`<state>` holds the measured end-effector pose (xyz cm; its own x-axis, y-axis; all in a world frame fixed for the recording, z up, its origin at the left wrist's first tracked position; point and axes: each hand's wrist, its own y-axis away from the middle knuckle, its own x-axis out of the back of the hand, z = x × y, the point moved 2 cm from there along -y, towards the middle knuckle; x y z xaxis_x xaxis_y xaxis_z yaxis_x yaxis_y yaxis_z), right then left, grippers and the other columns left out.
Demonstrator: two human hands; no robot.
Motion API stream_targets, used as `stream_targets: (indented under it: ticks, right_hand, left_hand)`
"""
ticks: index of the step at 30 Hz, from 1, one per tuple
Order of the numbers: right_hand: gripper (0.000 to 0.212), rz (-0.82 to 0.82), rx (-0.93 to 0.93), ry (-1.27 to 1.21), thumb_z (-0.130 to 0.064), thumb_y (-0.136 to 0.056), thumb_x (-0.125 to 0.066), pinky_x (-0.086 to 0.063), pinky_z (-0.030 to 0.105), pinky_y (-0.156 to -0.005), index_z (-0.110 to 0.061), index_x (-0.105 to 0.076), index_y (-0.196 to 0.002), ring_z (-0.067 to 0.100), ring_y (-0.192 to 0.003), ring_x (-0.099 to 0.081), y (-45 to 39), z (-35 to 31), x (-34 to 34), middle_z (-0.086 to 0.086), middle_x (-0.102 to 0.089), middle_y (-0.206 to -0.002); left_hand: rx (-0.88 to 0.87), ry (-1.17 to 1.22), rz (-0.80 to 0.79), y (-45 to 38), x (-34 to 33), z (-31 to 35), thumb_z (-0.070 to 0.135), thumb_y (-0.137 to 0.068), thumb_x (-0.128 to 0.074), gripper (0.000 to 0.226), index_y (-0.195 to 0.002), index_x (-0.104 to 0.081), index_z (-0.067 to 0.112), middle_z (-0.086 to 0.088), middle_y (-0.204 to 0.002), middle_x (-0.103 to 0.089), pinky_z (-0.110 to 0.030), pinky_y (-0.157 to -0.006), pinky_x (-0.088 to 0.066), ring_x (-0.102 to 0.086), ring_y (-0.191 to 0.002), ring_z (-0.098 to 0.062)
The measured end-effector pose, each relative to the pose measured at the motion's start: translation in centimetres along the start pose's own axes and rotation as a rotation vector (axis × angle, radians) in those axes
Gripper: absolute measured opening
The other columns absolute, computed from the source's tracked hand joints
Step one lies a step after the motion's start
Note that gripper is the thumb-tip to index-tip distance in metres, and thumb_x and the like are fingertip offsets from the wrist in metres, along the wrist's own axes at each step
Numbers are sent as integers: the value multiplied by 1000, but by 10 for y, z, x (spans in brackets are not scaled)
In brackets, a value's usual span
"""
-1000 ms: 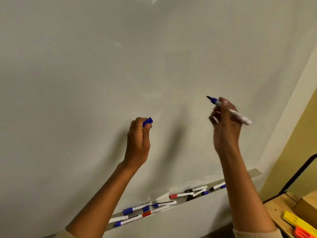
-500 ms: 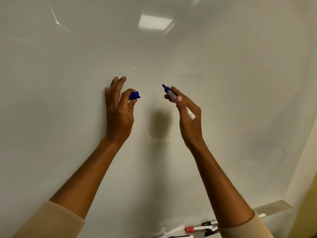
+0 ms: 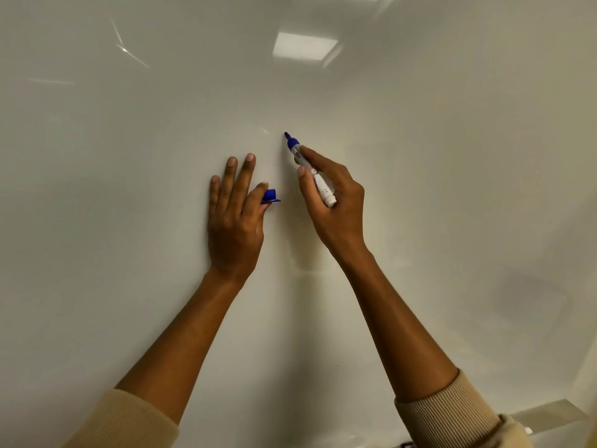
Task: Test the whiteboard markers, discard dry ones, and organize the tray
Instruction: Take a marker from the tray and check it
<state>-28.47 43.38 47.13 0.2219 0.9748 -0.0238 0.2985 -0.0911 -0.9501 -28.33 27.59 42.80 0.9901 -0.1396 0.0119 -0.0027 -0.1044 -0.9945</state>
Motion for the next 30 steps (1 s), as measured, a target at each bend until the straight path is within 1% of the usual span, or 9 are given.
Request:
stream_targets:
  ticks: [3,6,10,15,20,22,25,28,30]
  right_hand:
    - [33,104,-35,-40,-15,-97,-62,-58,38,-92,-8,-65,-129,14,-109,-67,-8,7,4,4,-70,-124]
    - [33,180,-75,-22,-16,-97,-61,-58,39,-91,-9,-66,-129,14,-108,-68,-6,9,10,2,-70,-123]
    - [31,105,1,65,-14,-93,-64,-57,35,-91,-6,-69,-123,14,-105,-68,15,10,11,4,-72,-117]
    - [30,194,-76,22,-12,-94,-64,-59,42,-87,-8,-70,-122,13,-103,-70,31,22,26,2,-73,-116]
    - [29,75,-49,74,-17,-93,-64,-58,40,-87,-8,-71,-120,14,-102,-69,51,21,33,3,-73,-113]
    - [27,117,-119,44,-15,-94,-64,-57,42,-89,-11,-71,-120,13,-104,-70,51,23,43,1,-74,-113]
    - [25,139,-288,-61,-12,-96,-63,-57,40,-93,-11,-72,-119,11,-104,-71,49,21,53,1,-75,-112]
    - [23,102,-407,-249,-15,-98,-62,-55,43,-97,-10,-70,-119,18,-105,-72,53,12,65,6,-75,-110]
    - [23,48,-472,-378,-20,-98,-61,-54,47,-98,-10,-68,-118,24,-106,-71,62,5,73,12,-74,-109]
  left_hand:
    - [7,-3,-3,0,0,0,23,-102,-48,30,-123,-61,6,-15,-149,-43,-48,-118,-25,-34,-142,-35]
    - [7,4,3,-1,0,1,24,-102,-48,30,-122,-61,7,-15,-149,-43,-48,-118,-26,-34,-142,-35]
    - [18,11,-4,-1,1,1,25,-103,-44,31,-121,-62,6,-15,-150,-42,-49,-118,-26,-33,-143,-35]
    - [17,21,-5,-2,2,2,24,-103,-47,27,-117,-63,7,-14,-150,-42,-50,-118,-27,-32,-143,-33]
    - [34,45,-29,-2,3,3,22,-101,-50,25,-118,-61,8,-14,-151,-40,-50,-118,-25,-30,-144,-33]
    - [47,87,-36,-3,5,4,22,-101,-50,23,-115,-61,8,-13,-151,-41,-51,-119,-24,-30,-144,-33]
    - [64,164,-56,-4,9,7,23,-101,-49,23,-109,-62,7,-14,-151,-41,-52,-120,-21,-30,-145,-33]
    - [101,257,-95,-3,16,11,18,-97,-58,16,-108,-62,7,-14,-151,-40,-55,-119,-20,-27,-146,-32]
    - [121,365,-130,2,22,18,13,-94,-62,20,-112,-62,5,-14,-149,-44,-56,-117,-25,-30,-145,-30]
